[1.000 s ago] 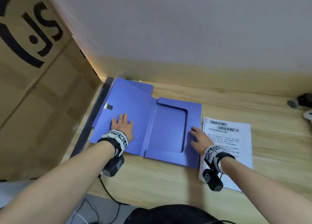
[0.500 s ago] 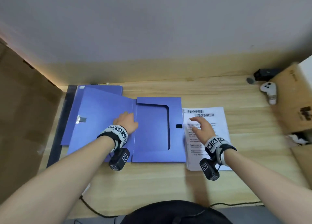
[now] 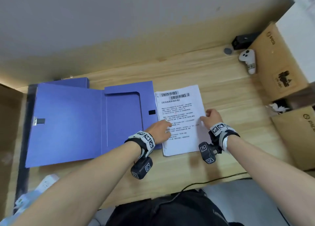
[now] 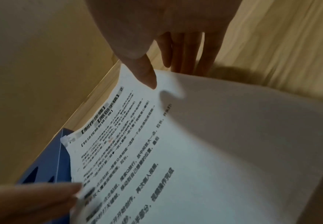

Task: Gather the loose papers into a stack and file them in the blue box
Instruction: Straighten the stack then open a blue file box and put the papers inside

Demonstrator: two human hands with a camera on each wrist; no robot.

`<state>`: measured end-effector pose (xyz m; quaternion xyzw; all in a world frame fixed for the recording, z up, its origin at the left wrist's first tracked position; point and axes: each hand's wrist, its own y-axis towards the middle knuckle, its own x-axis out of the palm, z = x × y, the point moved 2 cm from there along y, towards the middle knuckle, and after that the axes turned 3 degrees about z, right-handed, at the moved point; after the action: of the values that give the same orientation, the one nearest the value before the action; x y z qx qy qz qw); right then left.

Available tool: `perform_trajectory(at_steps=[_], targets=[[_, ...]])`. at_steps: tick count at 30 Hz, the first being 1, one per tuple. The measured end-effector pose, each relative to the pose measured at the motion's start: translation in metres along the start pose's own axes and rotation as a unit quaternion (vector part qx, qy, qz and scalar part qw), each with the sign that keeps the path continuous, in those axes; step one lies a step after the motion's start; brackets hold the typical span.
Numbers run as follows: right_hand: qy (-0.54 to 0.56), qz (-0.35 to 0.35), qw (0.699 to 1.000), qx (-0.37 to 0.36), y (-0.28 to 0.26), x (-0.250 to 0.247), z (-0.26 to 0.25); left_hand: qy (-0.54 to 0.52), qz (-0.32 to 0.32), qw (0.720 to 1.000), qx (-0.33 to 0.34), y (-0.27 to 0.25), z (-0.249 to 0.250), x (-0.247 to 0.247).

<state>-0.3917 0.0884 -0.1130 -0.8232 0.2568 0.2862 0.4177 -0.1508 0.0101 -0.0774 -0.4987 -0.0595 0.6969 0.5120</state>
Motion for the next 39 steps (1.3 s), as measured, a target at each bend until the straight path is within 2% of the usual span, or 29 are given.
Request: perform_trajectory(at_steps=[2, 5, 11, 14, 16, 19, 22, 25, 26, 28, 30, 34, 36, 39], targets=[[0.013, -0.024, 0.999, 0.022, 0.0, 0.003, 0.002, 0.047, -0.022, 0.999, -0.01, 0.005, 0.004, 0.015], [0.032, -0.055, 0.998, 0.031, -0.001, 0.007, 0.003, 0.084, -0.02, 0.996, -0.025, 0.01, 0.011, 0.02], [0.132, -0.068, 0.989, -0.02, -0.007, 0.01, -0.002, 0.102, -0.036, 0.993, -0.055, 0.02, 0.021, 0.011], [0.142, -0.081, 0.985, -0.057, -0.016, 0.003, -0.009, 0.058, -0.048, 0.995, -0.066, 0.019, 0.023, 0.006], [0.138, -0.07, 0.985, -0.078, -0.022, -0.007, -0.015, 0.002, -0.032, 0.997, -0.068, 0.015, 0.023, 0.001], [0.149, -0.04, 0.983, -0.098, -0.027, -0.029, -0.031, -0.104, 0.054, 0.989, -0.093, 0.006, 0.017, -0.013], [0.182, -0.043, 0.977, -0.103, -0.033, -0.05, -0.058, -0.185, 0.149, 0.962, -0.133, -0.001, 0.006, -0.036], [0.213, -0.057, 0.97, -0.103, -0.036, -0.06, -0.09, -0.286, 0.17, 0.926, -0.181, -0.001, -0.008, -0.059], [0.221, -0.065, 0.967, -0.106, -0.038, -0.06, -0.101, -0.343, 0.173, 0.905, -0.18, 0.0, -0.014, -0.064], [0.241, -0.085, 0.96, -0.116, -0.046, -0.055, -0.123, -0.473, 0.188, 0.845, -0.163, 0.003, -0.029, -0.073], [0.26, -0.101, 0.952, -0.126, -0.055, -0.044, -0.142, -0.55, 0.19, 0.8, -0.145, -0.002, -0.038, -0.082], [0.29, -0.127, 0.943, -0.105, -0.07, -0.007, -0.165, -0.574, 0.241, 0.776, -0.103, -0.038, -0.038, -0.101], [0.287, -0.142, 0.941, -0.108, -0.076, 0.016, -0.173, -0.584, 0.261, 0.759, -0.121, -0.051, -0.061, -0.099], [0.278, -0.169, 0.939, -0.115, -0.086, 0.047, -0.18, -0.61, 0.234, 0.74, -0.157, -0.072, -0.097, -0.089]])
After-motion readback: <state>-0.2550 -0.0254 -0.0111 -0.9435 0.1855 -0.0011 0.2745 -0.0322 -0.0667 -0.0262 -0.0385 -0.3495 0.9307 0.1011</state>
